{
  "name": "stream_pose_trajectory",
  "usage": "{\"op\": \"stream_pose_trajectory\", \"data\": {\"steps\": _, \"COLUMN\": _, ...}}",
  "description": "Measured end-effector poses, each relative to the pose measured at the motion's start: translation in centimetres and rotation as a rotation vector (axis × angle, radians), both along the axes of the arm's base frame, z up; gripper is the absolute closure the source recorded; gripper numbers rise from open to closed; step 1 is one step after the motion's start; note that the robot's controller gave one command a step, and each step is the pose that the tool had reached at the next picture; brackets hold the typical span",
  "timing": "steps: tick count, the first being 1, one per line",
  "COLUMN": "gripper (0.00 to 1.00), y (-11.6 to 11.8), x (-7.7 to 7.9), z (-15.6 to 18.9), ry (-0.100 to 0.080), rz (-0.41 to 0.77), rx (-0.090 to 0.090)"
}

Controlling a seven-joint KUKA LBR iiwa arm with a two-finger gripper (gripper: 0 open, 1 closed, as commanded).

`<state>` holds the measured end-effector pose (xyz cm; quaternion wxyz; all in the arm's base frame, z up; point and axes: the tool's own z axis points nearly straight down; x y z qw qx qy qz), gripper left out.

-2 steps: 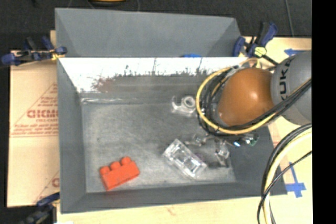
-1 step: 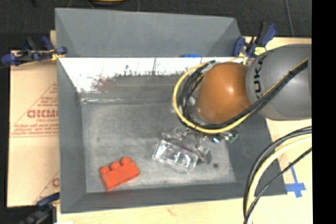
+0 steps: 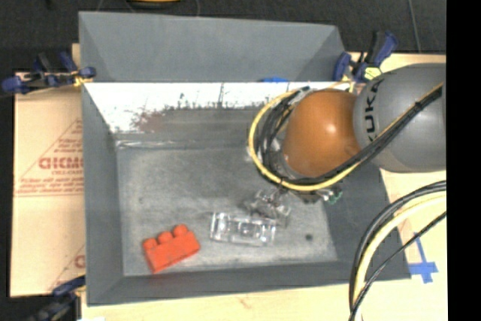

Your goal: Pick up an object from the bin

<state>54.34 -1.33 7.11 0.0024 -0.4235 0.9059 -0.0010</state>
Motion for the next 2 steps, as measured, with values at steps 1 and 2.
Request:
{"op": "stream_pose_trajectory", "data": {"steps": 1, "gripper": 1.0, "y": -3.2, "x": -3.1, "z": 5.9, "ry": -0.002, "rz": -0.053, "rx": -0.001}}
{"op": "stream_pose_trajectory", "data": {"steps": 2, "gripper": 1.0, "y": -2.6, "x": -3.2, "z": 15.6, "ry": -0.006, "rz": -0.064, "rx": -0.001}}
